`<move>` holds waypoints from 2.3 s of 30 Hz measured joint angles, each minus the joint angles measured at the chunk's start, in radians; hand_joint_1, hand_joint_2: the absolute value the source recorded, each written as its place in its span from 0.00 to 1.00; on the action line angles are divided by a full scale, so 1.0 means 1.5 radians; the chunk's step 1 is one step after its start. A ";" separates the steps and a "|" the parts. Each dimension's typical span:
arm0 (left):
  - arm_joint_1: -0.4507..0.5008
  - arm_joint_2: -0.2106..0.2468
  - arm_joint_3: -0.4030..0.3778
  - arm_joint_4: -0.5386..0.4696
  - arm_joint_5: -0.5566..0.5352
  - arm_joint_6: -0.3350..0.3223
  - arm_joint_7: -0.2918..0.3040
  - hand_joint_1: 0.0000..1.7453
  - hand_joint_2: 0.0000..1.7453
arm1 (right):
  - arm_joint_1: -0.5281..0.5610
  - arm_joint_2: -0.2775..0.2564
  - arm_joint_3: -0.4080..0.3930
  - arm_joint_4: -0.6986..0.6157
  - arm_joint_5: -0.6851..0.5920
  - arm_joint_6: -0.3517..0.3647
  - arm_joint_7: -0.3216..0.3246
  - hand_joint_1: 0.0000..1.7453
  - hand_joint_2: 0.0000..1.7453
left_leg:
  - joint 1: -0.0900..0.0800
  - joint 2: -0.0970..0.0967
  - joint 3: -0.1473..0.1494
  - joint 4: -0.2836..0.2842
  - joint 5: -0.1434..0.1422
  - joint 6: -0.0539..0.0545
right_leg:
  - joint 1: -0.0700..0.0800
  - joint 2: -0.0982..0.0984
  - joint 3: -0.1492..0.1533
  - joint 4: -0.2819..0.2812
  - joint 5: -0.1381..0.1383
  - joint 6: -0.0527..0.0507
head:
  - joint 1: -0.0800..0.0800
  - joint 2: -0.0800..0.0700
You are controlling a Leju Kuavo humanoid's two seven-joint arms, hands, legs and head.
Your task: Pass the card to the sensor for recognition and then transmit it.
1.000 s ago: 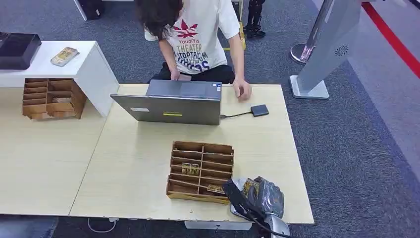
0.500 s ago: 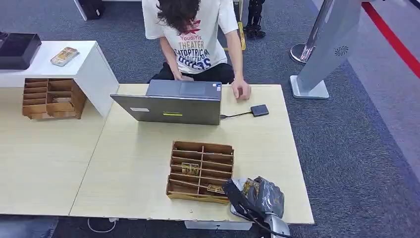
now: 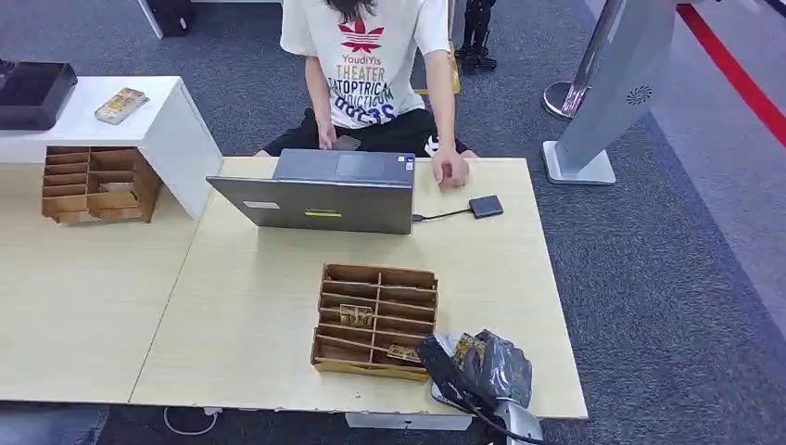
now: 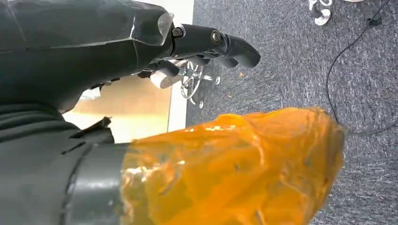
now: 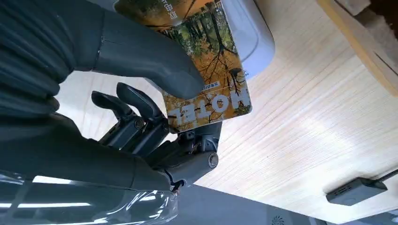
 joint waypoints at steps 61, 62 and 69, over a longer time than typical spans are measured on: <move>-0.004 0.006 0.000 0.000 -0.007 0.000 0.000 0.00 0.00 | 0.003 0.000 -0.010 -0.004 0.017 -0.020 -0.010 1.00 1.00 | 0.000 0.000 0.000 0.000 0.000 0.000 | 0.000 0.000 0.000 0.000 0.000 0.000 | 0.000 0.000; -0.003 0.006 0.000 0.000 -0.006 0.000 0.000 0.00 0.00 | 0.005 0.000 -0.012 -0.008 0.018 -0.036 -0.018 1.00 1.00 | 0.000 0.000 0.000 0.000 0.000 0.000 | 0.000 0.000 0.000 0.000 0.000 0.000 | 0.000 0.000; -0.003 0.006 0.000 0.000 -0.027 0.000 -0.019 0.00 0.00 | 0.026 0.029 -0.029 -0.093 -0.001 -0.265 -0.188 1.00 1.00 | 0.000 0.000 0.000 0.000 0.000 0.000 | 0.000 0.000 0.000 0.000 0.000 0.000 | 0.000 0.000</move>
